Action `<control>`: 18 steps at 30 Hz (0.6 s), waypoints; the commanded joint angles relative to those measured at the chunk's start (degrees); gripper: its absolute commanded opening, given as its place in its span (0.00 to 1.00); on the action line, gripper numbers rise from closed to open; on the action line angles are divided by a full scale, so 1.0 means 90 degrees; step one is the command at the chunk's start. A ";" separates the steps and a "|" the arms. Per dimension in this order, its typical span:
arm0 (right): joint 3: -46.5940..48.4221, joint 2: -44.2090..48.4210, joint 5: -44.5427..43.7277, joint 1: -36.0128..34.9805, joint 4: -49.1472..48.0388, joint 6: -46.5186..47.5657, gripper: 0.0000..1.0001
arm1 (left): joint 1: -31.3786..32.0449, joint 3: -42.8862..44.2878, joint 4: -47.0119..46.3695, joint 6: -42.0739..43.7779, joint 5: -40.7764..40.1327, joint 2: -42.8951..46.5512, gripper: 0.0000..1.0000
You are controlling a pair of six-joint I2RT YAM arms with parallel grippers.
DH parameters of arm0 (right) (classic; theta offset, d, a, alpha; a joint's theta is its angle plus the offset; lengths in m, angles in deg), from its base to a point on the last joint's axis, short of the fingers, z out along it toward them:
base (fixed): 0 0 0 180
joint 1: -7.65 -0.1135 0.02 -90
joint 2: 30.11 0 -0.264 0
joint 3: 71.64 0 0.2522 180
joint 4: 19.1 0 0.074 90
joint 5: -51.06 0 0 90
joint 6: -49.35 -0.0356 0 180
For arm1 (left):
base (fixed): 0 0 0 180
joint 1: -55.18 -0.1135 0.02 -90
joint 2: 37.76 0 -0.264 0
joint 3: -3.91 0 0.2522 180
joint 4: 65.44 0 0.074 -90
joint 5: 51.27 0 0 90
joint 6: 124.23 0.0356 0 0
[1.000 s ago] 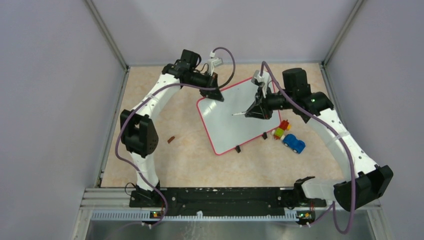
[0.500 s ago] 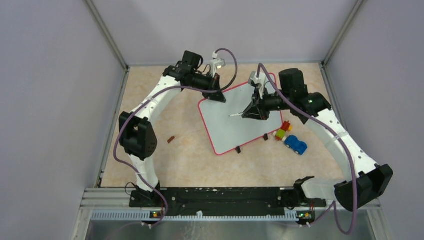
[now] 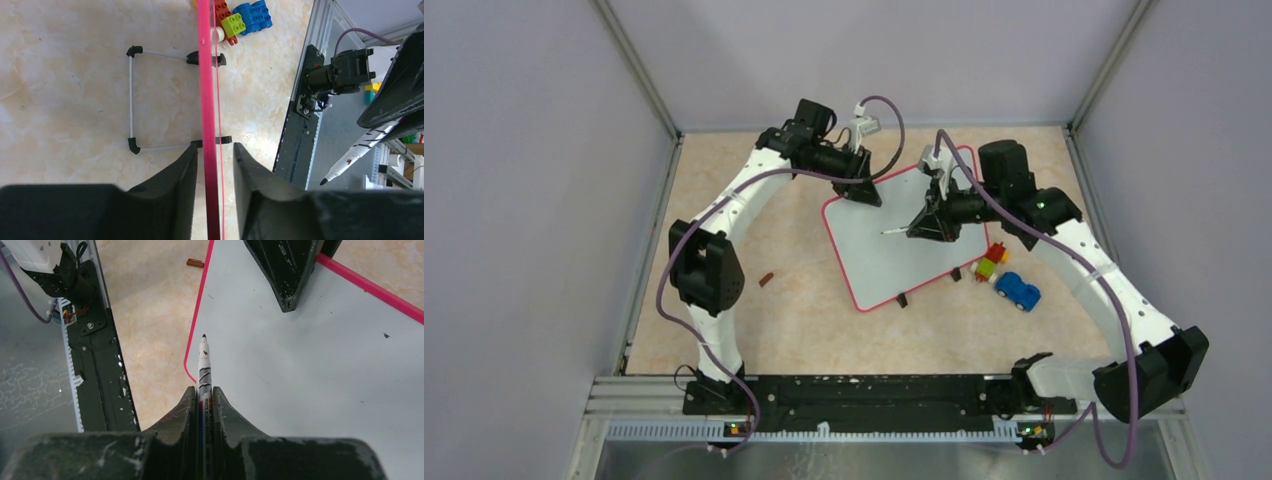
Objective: Write a sentence on the whiteboard
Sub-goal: Adjust the whiteboard on the whiteboard stand, then hold the whiteboard on the whiteboard stand.
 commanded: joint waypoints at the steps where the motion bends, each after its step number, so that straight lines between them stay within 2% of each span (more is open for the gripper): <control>1: 0.0174 0.0021 -0.0128 -0.0088 -0.0369 -0.0130 0.00 | -0.0231 0.0559 0.0658 0.0047 0.0150 -0.0072 0.42; 4: 0.0325 -0.0058 -0.0212 -0.0129 -0.0478 -0.0240 0.00 | -0.0548 0.0491 0.0565 0.0017 0.0283 0.0262 0.51; 8: 0.0565 -0.0281 -0.0556 -0.0474 -0.0651 -0.0360 0.00 | -0.0891 0.0066 0.0450 -0.0019 0.0593 0.0774 0.55; 13: 0.0831 -0.0598 -0.1178 -0.0924 -0.1064 -0.0514 0.00 | -0.1077 -0.0748 0.0144 -0.0056 0.0629 0.1255 0.53; 18: 0.1042 -0.0950 -0.1927 -0.1343 -0.1438 -0.0594 0.00 | -0.1219 -0.0949 0.0034 -0.0107 0.0727 0.1298 0.44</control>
